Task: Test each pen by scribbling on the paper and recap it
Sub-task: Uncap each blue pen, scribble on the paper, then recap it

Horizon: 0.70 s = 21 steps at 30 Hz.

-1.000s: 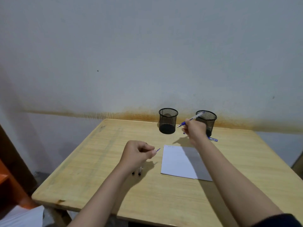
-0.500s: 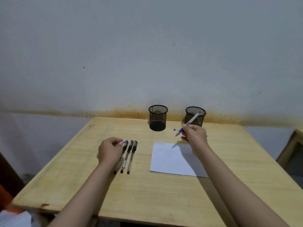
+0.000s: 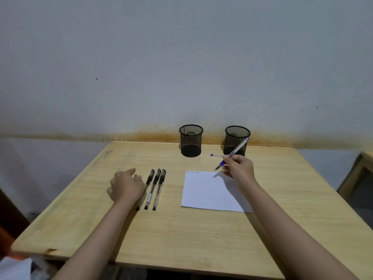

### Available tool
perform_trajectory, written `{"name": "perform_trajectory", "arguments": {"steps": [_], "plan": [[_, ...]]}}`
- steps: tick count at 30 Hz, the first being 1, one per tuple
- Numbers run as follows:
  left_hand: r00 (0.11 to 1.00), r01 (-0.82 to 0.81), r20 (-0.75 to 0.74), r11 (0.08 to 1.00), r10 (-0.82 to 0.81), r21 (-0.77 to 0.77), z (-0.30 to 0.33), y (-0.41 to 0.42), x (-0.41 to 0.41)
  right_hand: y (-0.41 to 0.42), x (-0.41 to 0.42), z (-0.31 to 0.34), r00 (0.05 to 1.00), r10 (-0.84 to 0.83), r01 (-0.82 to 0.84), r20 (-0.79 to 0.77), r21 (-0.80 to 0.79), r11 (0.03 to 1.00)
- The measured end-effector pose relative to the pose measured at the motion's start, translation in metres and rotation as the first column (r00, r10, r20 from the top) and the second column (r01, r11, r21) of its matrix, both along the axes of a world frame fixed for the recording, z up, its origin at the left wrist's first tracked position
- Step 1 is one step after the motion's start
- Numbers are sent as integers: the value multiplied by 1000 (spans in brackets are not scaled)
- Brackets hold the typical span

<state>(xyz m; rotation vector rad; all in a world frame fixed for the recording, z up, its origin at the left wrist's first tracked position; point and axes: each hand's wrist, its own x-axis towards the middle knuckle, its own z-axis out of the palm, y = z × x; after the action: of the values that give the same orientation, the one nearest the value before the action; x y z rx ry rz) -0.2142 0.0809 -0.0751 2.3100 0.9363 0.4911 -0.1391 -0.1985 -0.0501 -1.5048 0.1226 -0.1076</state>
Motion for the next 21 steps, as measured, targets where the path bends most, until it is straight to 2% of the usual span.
{"name": "perform_trajectory", "arguments": {"steps": [3,5,7,10,14,17,21], "plan": [[978,173,107,982,-181,77,8,-31,0,4,6,1,1000,-2,3,-14,37,999],[907,364,213,931,-364,39,8,-58,-2,9,10,0,1000,-5,6,-14,60,998],[819,541,232,841,-525,-6,2,-81,-2,14,11,-2,1000,7,-7,-6,31,1000],[746,663,-18,740,-666,109,-8,-101,3,19,11,-6,999,45,-43,28,-66,997],[707,705,-228,693,-670,151,-20,-109,7,19,15,-15,990,114,-99,81,-175,980],[699,712,-295,675,-652,195,-27,-110,8,20,17,-23,990,112,-84,80,-293,952],[694,717,-311,666,-650,208,-29,-112,9,28,22,-21,996,43,-16,72,-340,940]]}}
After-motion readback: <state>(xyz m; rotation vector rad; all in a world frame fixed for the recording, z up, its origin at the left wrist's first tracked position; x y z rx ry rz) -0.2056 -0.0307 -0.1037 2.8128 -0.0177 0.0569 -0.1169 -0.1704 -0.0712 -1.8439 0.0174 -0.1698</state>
